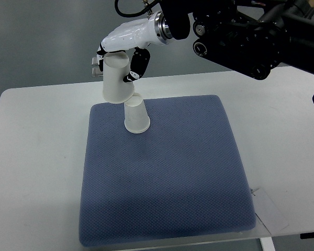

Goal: Stack paper cups
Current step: 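Lower the held cup onto the upside-down cup on the pad, then open the right hand and lift it off the stacked cups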

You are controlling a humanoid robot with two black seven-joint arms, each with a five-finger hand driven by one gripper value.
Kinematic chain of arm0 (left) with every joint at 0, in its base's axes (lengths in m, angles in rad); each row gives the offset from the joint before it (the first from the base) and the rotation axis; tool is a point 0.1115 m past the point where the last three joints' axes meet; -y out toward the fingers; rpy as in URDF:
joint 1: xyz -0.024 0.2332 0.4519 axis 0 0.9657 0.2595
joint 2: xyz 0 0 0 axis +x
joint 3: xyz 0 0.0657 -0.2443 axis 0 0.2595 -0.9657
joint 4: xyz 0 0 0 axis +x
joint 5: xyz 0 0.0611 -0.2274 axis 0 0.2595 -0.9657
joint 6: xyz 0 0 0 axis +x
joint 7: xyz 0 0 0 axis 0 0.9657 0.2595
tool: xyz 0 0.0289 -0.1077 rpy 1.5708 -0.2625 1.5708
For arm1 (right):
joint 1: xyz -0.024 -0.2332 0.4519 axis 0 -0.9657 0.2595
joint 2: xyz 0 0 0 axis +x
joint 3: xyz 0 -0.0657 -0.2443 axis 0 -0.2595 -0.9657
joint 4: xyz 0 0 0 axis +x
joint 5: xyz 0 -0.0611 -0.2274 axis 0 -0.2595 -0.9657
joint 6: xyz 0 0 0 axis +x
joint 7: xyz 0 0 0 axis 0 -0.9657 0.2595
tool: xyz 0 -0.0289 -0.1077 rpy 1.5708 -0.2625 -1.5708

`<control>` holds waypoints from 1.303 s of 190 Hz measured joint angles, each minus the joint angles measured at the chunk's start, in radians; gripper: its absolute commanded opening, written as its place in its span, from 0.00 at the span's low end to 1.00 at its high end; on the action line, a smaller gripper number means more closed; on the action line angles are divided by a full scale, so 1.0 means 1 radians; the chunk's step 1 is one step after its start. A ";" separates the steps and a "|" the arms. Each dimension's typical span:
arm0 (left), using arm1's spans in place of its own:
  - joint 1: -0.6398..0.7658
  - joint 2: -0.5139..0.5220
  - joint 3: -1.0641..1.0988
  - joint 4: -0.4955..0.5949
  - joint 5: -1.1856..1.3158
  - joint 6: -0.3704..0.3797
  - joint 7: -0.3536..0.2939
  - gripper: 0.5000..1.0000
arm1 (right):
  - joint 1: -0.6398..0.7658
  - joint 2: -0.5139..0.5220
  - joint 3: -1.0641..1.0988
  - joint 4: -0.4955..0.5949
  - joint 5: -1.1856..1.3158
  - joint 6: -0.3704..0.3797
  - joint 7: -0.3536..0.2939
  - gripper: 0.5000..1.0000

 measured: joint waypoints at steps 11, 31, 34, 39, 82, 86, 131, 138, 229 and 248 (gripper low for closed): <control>0.000 0.000 0.000 0.000 0.000 0.000 0.000 1.00 | -0.008 0.014 -0.001 -0.018 -0.008 -0.001 -0.002 0.21; 0.000 0.000 0.000 0.000 0.000 0.000 0.000 1.00 | -0.020 0.027 -0.013 -0.038 -0.015 -0.005 -0.004 0.20; 0.000 0.000 0.000 0.000 0.000 0.000 0.000 1.00 | -0.021 0.028 -0.016 -0.040 -0.015 -0.006 -0.004 0.21; 0.000 0.000 0.000 0.000 0.000 0.000 0.000 1.00 | -0.022 0.029 -0.022 -0.042 -0.016 -0.008 -0.004 0.21; 0.000 0.000 0.000 0.000 0.000 0.000 0.000 1.00 | -0.037 0.048 -0.043 -0.054 -0.027 -0.014 -0.004 0.21; 0.000 0.000 0.000 0.000 0.000 0.000 0.000 1.00 | -0.039 0.050 -0.043 -0.057 -0.031 -0.014 -0.004 0.21; 0.000 0.000 0.000 0.000 0.000 0.000 0.000 1.00 | -0.051 0.068 -0.043 -0.098 -0.052 -0.020 -0.004 0.21; 0.000 0.000 0.000 0.000 0.000 0.000 0.000 1.00 | -0.051 0.069 -0.043 -0.102 -0.053 -0.020 -0.004 0.21; 0.000 0.000 0.000 0.000 0.000 0.000 0.000 1.00 | -0.086 0.093 -0.052 -0.161 -0.055 -0.054 -0.004 0.29; 0.000 0.000 0.000 0.000 0.000 0.000 0.000 1.00 | -0.090 0.093 -0.063 -0.162 -0.055 -0.054 -0.005 0.32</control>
